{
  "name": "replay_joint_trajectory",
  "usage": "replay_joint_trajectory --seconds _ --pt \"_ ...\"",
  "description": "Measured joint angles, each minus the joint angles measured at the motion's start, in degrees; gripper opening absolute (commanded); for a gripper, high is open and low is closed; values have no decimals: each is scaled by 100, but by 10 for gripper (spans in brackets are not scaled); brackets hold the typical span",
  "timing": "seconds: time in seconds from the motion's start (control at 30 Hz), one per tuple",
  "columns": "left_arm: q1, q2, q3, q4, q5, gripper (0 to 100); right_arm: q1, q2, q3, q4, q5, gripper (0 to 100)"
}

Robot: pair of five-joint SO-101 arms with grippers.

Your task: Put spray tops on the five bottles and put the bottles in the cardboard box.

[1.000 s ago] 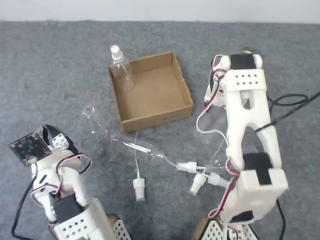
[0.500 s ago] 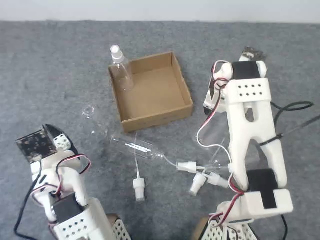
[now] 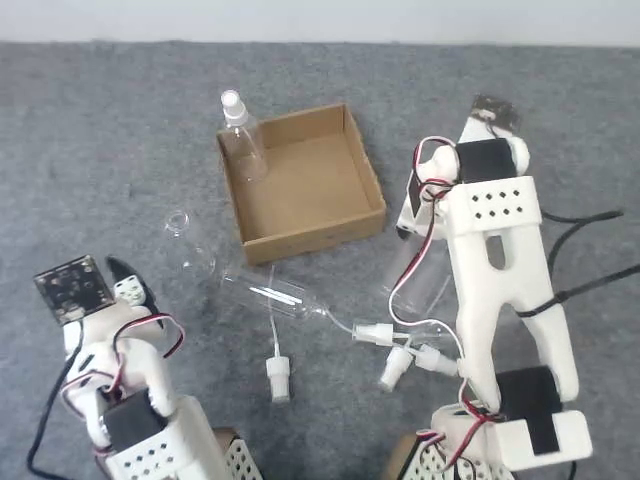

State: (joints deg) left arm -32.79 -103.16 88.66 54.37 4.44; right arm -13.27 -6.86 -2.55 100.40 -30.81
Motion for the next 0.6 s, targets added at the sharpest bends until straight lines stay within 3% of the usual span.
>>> replay_joint_trajectory --seconds 0.17,0.33,0.6 --pt "9 0 -9 220 -18 182 -26 0 0 0 879 6" --pt "26 0 -158 334 -18 183 -26 0 0 18 967 6" --pt "1090 0 -571 800 -466 181 88 -985 563 18 967 6"
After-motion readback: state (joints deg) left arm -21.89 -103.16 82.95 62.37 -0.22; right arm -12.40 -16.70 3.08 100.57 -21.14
